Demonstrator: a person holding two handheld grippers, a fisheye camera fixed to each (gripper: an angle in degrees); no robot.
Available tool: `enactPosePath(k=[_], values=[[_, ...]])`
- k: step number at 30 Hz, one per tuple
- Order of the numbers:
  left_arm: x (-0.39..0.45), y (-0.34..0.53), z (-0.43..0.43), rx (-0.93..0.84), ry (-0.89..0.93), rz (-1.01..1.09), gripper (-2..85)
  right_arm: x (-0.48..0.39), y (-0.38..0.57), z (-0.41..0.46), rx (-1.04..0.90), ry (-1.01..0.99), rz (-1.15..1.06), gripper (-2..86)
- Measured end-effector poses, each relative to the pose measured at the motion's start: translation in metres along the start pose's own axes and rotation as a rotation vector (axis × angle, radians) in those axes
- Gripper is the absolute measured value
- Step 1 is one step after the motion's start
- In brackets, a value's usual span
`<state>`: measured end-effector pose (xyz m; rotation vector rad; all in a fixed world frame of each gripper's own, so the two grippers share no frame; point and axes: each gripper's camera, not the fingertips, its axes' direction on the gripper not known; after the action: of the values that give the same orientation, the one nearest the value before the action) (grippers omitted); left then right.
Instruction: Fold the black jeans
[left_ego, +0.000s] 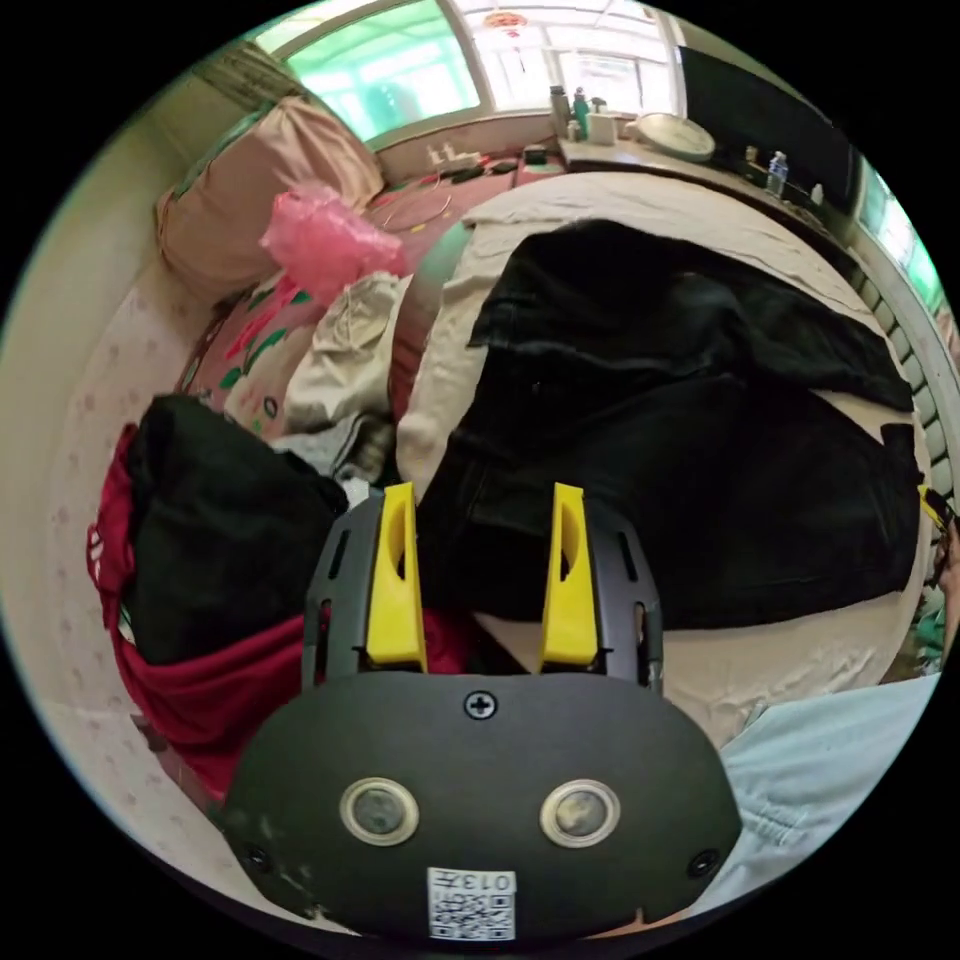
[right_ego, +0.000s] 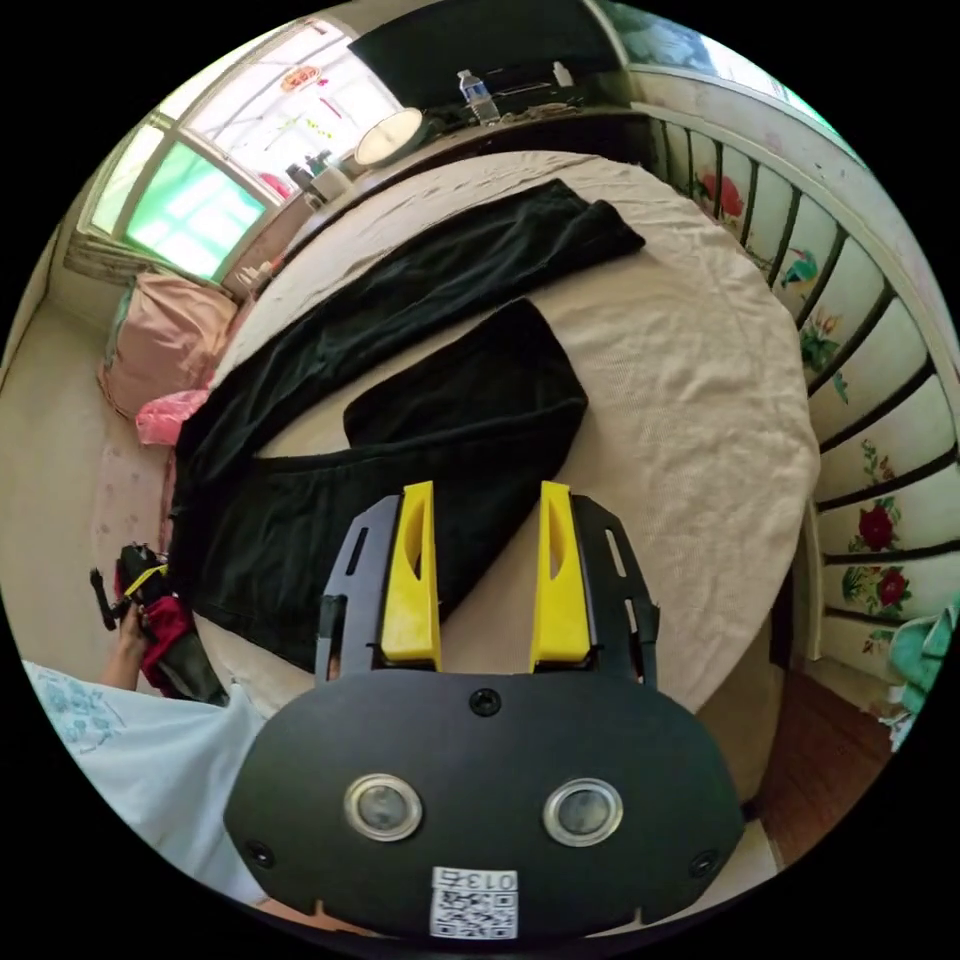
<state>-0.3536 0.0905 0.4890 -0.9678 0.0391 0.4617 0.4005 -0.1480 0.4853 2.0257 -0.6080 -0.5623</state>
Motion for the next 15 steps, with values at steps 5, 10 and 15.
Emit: enactPosePath(k=[5,10,15], values=[[-0.04,0.024,0.03,-0.061,0.118,-0.139,17.2,-0.004,0.0,-0.009,-0.018,0.096,0.011,13.0],[-0.069,0.034,0.043,-0.066,0.17,-0.185,16.9,-0.004,0.006,-0.01,0.001,0.013,-0.003,9.0],[-0.093,0.043,0.04,-0.051,0.16,-0.219,17.1,-0.007,0.011,-0.015,0.005,0.076,0.038,7.8]])
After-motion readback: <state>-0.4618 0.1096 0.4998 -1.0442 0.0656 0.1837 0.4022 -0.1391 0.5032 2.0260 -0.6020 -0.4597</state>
